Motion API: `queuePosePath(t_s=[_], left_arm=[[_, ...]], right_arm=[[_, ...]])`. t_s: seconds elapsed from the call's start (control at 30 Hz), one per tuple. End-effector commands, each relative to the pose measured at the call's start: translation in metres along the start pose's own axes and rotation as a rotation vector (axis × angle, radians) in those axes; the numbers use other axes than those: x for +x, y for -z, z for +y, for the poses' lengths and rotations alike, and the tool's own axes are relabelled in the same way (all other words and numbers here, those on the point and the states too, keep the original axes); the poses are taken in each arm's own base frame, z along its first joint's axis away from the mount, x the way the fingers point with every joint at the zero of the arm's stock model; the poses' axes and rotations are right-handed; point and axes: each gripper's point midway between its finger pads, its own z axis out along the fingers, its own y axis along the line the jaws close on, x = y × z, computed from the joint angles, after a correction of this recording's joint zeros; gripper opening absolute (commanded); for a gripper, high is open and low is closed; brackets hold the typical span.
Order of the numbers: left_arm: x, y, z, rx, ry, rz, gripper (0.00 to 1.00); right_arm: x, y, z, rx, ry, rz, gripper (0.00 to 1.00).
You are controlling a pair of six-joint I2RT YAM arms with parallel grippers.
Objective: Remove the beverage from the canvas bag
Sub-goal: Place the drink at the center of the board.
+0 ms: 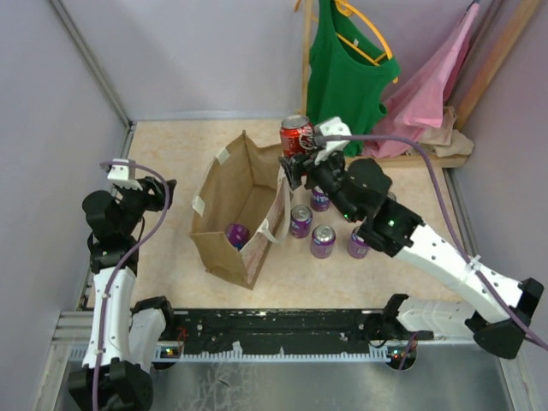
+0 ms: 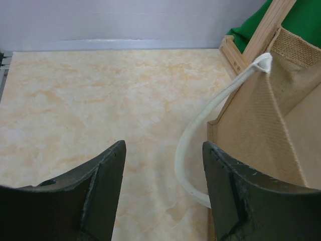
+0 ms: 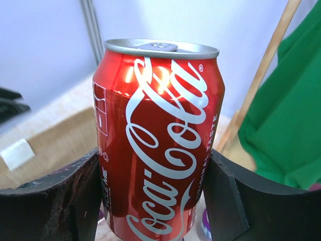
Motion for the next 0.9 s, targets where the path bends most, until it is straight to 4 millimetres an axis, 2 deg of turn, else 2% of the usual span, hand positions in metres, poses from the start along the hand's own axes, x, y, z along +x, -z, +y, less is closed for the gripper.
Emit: queuePosePath(t_s=[0.0,0.1,0.2,0.37,0.43,0.7,0.87], left_arm=[[-0.025,-0.001,-0.01,0.041,-0.061,-0.064,0.69],[-0.036,-0.003,-0.013,0.052,-0.086,-0.084,0.69],[-0.042,-0.006,-0.015,0.062,-0.101,-0.097,0.69],[-0.049,-0.007,-0.027,0.118,-0.092,-0.12,0.69],[-0.05,-0.006,-0.031,0.135,-0.089,-0.121,0.69],[-0.049,-0.004,-0.043,0.181,-0.092,-0.108,0.69],[-0.045,-0.004,-0.05,0.216,-0.09,-0.097,0.69]], right_arm=[[-0.095,0.03,-0.007,-0.031,-0.115,-0.417,0.0],[-0.084,0.038,-0.001,-0.069,-0.124,-0.416,0.0],[-0.072,0.056,-0.001,-0.08,-0.143,-0.457,0.0],[-0.033,0.076,0.001,-0.104,-0.171,-0.452,0.0],[-0.024,0.084,0.002,-0.11,-0.183,-0.443,0.0],[0.033,0.09,0.012,-0.121,-0.146,-0.269,0.0],[0.085,0.087,0.03,-0.157,-0.178,-0.144,0.0]])
